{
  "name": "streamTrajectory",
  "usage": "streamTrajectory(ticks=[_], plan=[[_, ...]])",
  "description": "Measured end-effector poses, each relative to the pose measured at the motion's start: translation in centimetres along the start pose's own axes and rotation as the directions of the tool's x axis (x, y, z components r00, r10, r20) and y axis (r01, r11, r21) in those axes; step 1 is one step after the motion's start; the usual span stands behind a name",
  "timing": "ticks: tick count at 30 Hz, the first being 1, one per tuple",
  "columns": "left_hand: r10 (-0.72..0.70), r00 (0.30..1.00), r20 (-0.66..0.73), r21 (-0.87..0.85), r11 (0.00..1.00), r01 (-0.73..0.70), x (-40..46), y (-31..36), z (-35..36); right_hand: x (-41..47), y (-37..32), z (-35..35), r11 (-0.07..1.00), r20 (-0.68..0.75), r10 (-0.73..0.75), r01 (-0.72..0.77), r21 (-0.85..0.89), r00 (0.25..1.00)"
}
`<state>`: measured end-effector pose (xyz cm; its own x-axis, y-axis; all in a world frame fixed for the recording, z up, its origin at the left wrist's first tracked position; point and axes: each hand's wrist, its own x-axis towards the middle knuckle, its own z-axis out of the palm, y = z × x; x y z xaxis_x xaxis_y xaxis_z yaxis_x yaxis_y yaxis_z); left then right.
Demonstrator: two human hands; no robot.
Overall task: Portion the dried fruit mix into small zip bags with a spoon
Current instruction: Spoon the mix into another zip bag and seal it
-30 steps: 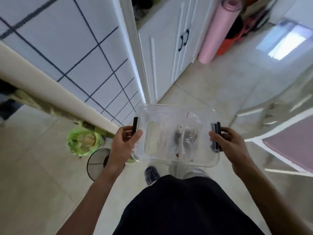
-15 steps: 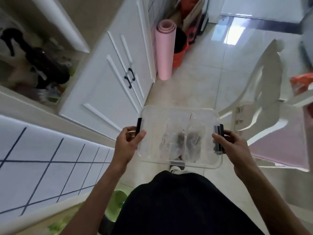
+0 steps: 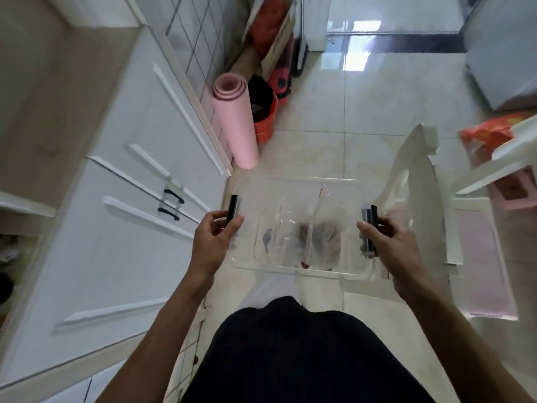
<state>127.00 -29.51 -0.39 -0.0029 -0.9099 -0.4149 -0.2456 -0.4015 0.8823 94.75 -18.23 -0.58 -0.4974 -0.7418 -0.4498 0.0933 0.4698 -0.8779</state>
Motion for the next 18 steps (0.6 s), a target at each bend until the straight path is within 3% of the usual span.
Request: streamTrajectory(ticks=[10, 18], plan=[[0.004, 0.999, -0.051, -0.046, 0.999, -0.007, 16.1, 8.3, 2.0, 16.4, -11.0, 5.8, 0.999, 0.008, -0.023, 0.023, -0.026, 1.000], [-0.074, 0.952, -0.299, -0.189, 0.982, 0.017, 22.0, 12.6, -0.7, 29.2, -20.9, 14.5, 0.984, 0.300, -0.081, 0.125, -0.129, 0.951]])
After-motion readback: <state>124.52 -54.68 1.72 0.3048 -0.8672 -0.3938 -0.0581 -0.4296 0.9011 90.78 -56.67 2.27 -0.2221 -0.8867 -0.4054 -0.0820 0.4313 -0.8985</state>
